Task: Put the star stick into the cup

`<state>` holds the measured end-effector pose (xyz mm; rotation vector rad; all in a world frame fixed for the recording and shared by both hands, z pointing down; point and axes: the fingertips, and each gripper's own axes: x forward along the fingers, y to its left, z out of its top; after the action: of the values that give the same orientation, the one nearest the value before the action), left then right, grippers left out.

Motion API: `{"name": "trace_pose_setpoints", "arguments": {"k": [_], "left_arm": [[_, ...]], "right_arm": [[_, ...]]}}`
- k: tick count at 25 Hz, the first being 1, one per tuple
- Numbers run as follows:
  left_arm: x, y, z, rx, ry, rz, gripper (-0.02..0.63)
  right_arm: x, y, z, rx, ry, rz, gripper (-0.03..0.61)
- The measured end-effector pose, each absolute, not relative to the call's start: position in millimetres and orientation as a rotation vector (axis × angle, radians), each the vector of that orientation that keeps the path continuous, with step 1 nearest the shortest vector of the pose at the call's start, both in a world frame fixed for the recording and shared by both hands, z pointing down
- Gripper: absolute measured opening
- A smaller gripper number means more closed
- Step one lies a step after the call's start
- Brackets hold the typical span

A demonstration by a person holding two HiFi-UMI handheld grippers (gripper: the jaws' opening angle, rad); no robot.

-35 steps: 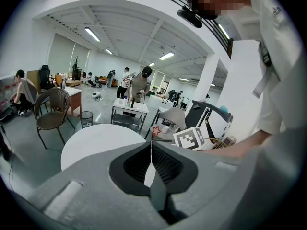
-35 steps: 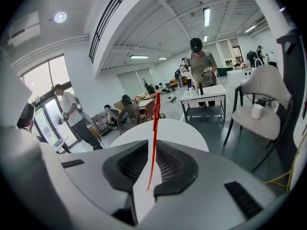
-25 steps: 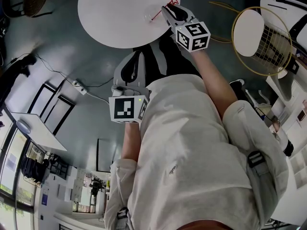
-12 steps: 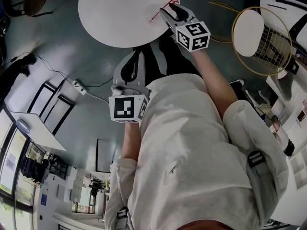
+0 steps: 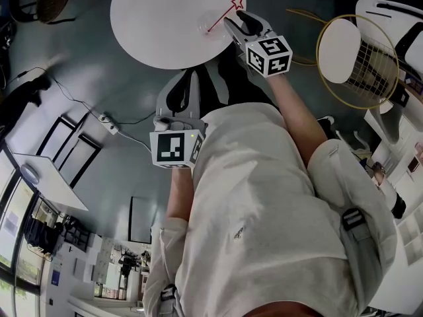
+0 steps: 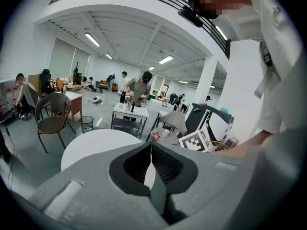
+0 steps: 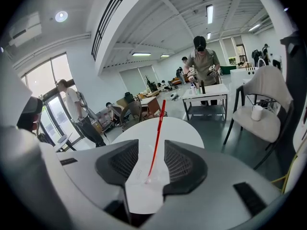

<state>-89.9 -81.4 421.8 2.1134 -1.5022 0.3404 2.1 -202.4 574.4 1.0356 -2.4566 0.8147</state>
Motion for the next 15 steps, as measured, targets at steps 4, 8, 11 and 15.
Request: {"name": "trace_pose_setpoints", "arguments": {"k": [4, 8, 11, 15], "left_arm": [[-90, -84, 413, 2.12, -1.535, 0.323, 0.012], [-93, -87, 406, 2.131, -1.568, 0.302, 0.012], [-94, -91, 398, 2.146, -1.591, 0.286, 0.012], [-89, -100, 387, 2.176, -1.615, 0.262, 0.012]], "right_arm": [[6, -197, 566, 0.996, -2.463, 0.801, 0.163], [2, -189, 549, 0.937, -2.492, 0.766, 0.154], [-2, -183, 527, 0.899, -2.529, 0.732, 0.143], [2, -181, 503, 0.879, -2.569, 0.708, 0.109]]}}
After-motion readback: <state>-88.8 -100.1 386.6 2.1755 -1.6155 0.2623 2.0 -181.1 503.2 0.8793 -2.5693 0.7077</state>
